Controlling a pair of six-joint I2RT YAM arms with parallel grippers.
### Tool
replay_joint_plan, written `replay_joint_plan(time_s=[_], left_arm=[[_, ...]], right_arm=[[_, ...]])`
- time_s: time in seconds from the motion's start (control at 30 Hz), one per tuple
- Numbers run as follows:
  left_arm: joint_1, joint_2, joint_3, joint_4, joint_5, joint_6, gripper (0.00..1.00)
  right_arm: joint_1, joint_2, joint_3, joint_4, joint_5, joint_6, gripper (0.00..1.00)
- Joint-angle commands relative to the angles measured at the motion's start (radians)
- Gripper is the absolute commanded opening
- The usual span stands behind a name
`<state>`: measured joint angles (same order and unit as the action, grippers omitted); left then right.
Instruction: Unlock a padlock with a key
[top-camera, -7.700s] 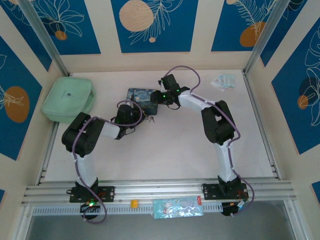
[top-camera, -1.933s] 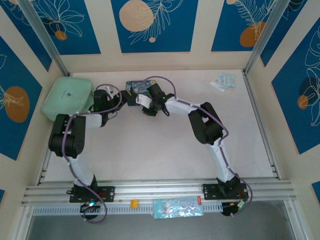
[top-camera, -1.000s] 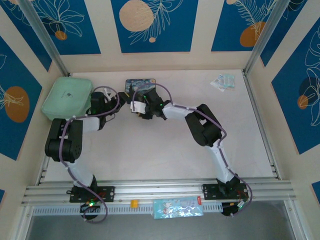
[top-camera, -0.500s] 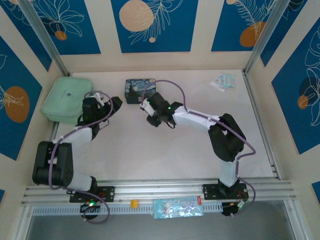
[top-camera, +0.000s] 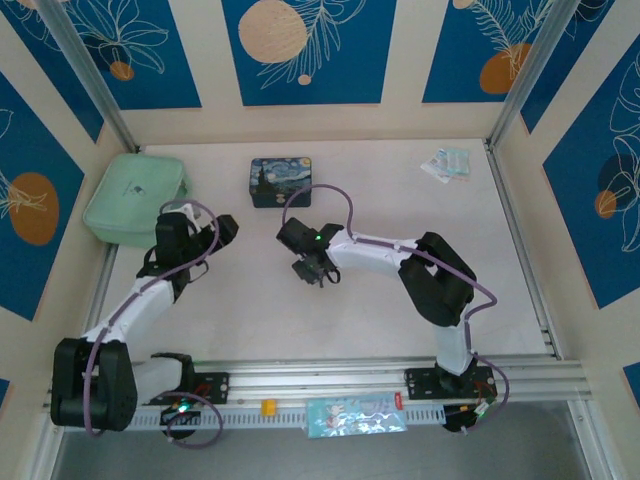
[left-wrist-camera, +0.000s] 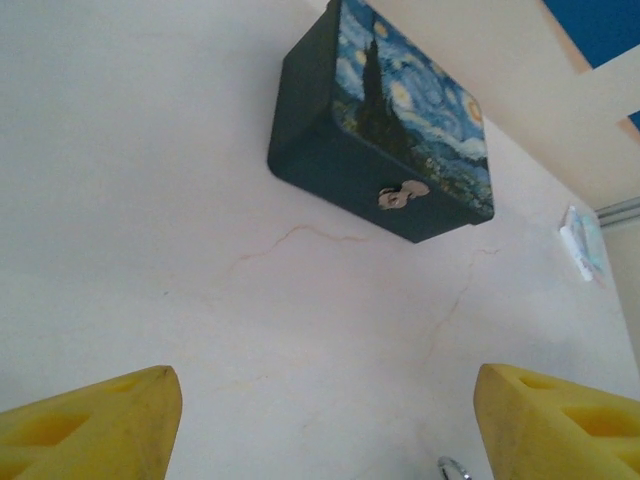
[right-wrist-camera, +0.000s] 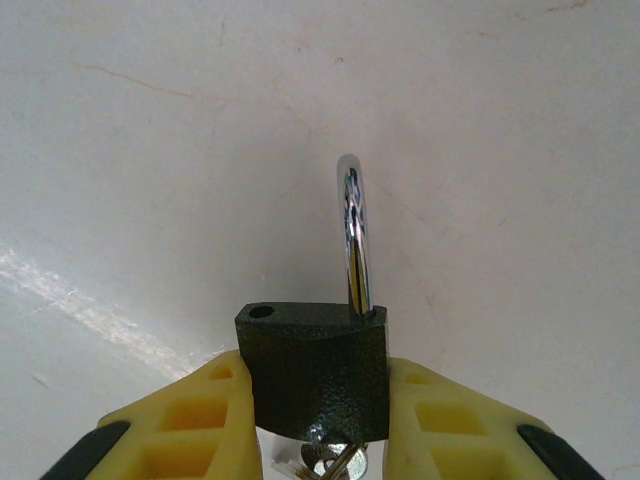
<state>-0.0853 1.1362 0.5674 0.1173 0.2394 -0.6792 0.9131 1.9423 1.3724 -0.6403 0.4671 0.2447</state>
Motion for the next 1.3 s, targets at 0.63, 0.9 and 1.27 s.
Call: replay_joint_plan(time_s=[0.63, 0.9, 1.27], left_arm=[[0.03, -0.113, -0.01, -0.087, -0.206, 0.076, 0.97], [0.048, -0.128, 0.028, -0.129, -0.289, 0.158, 1.0], [0.062, -0.056, 0.048, -0.132, -0.512, 0.339, 1.0]], right_arm=[[-0.131, -0.211, -0.077, 0.224, -0.353, 0.117, 0.55], [-0.328, -0.371, -0.161, 0.283, -0.403, 0.085, 0.61], [-0.743, -0.444, -0.384, 0.482, -0.372, -0.008, 0.62]])
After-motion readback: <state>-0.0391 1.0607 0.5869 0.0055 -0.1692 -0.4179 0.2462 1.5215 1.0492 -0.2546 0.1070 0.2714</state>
